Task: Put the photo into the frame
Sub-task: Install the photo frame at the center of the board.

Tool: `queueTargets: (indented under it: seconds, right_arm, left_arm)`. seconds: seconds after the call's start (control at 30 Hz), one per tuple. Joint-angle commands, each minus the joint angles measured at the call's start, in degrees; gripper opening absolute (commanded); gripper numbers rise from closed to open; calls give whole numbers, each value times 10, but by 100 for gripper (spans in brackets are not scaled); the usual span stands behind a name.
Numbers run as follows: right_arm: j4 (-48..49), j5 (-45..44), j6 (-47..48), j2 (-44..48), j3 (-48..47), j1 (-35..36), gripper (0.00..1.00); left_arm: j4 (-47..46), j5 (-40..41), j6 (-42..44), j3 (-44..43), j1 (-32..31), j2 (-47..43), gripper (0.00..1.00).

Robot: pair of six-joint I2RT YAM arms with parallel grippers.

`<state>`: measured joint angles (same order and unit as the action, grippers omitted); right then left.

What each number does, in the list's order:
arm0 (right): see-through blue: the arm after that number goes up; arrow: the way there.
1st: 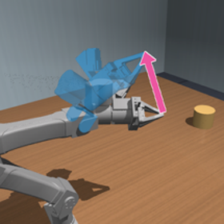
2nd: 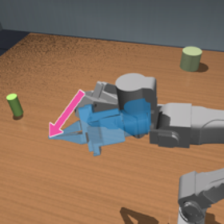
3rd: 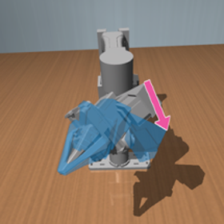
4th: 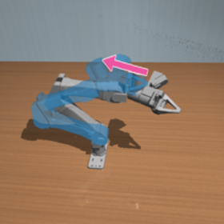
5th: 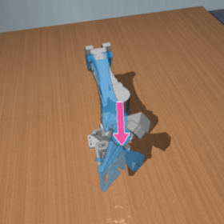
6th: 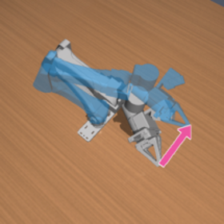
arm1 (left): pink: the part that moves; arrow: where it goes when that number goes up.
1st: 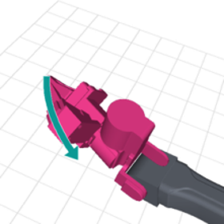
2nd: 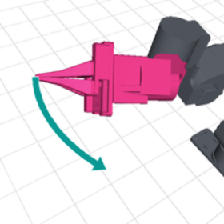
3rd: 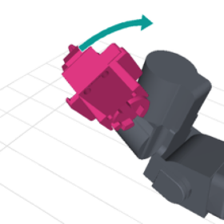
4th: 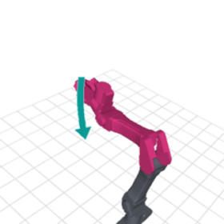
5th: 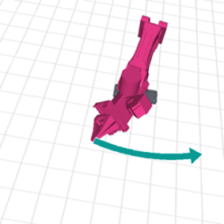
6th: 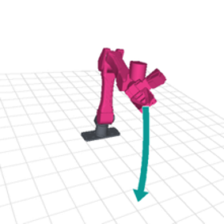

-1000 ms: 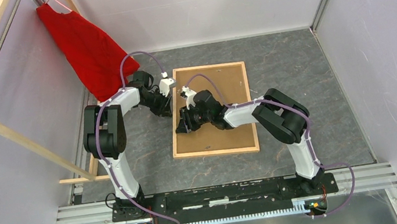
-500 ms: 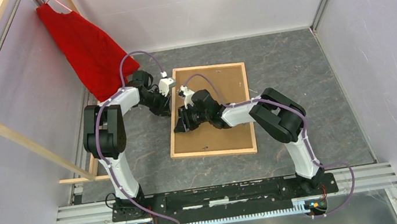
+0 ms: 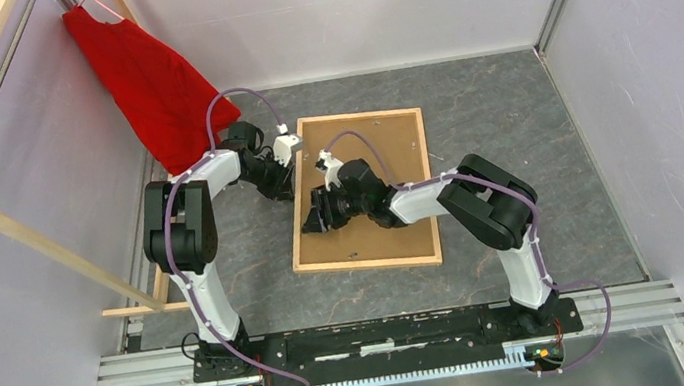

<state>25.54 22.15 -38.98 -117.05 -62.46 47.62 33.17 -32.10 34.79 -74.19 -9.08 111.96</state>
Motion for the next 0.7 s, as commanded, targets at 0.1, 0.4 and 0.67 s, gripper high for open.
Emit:
queueTargets:
  seconds: [0.1, 0.4, 0.67]
  right_arm:
    - [37, -7, -31, 33, 43, 6, 55]
    - [28, -3, -36, -2, 5, 16, 54]
    - [-6, -35, -18, -7, -7, 16, 53]
  left_arm:
    - [18, -48, 20, 5, -4, -16, 27]
    - [19, -51, 27, 14, -12, -14, 27]
    - [19, -46, 32, 13, -14, -11, 27]
